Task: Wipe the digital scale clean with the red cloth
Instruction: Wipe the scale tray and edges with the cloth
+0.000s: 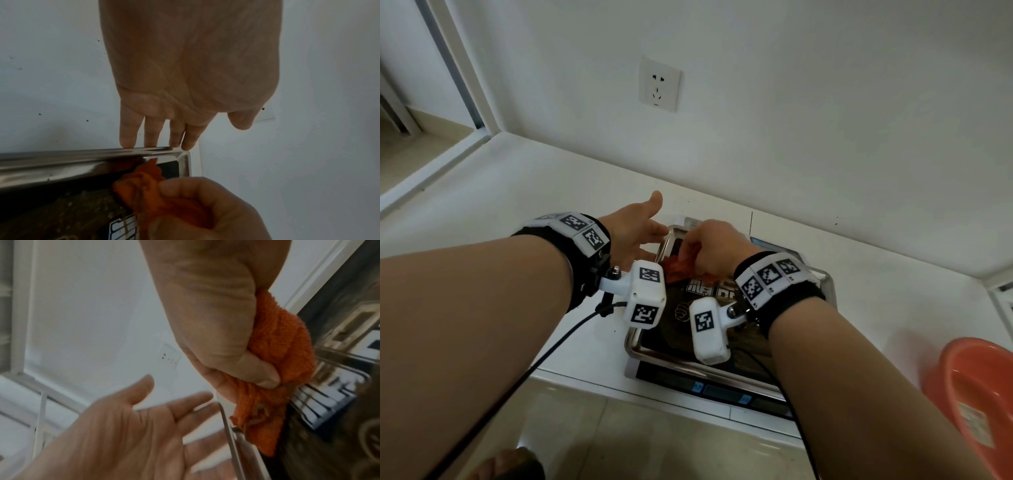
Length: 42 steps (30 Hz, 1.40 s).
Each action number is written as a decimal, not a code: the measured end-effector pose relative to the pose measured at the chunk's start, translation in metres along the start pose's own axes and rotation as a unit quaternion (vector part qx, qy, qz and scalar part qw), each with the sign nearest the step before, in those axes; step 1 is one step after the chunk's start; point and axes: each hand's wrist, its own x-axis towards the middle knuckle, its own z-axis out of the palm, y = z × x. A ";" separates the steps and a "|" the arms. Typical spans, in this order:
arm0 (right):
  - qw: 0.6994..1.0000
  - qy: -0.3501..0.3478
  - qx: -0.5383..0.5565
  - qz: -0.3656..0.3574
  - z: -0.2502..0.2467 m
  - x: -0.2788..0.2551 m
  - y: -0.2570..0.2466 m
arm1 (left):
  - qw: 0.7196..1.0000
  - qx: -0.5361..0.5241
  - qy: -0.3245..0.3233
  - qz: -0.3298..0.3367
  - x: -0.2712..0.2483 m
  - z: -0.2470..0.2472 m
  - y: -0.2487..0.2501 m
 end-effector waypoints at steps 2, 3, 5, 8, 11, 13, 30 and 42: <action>0.998 0.061 0.024 0.021 -0.012 -0.001 0.008 | 1.000 0.007 0.003 0.001 0.004 -0.001 0.000; 0.995 0.090 0.030 0.030 -0.014 -0.001 0.013 | 1.000 0.018 0.005 -0.002 0.006 -0.002 0.000; 0.991 0.122 0.037 0.051 -0.011 0.001 0.022 | 0.999 0.051 0.009 -0.007 0.010 0.000 -0.001; 0.992 0.110 0.024 0.057 0.006 0.002 0.026 | 0.997 0.078 0.013 -0.009 0.015 0.005 -0.004; 0.997 0.069 0.002 0.042 0.011 -0.001 0.023 | 0.996 0.084 0.023 -0.010 0.016 0.010 -0.005; 0.999 0.012 0.001 0.035 0.011 -0.003 0.022 | 0.996 0.085 0.025 -0.008 0.019 0.010 -0.005; 0.994 -0.005 0.042 0.102 -0.007 -0.027 0.048 | 0.996 0.081 0.023 0.005 0.008 0.011 -0.008; 0.993 0.061 0.037 0.098 0.008 -0.020 0.033 | 0.995 0.088 0.029 -0.049 0.006 0.000 -0.013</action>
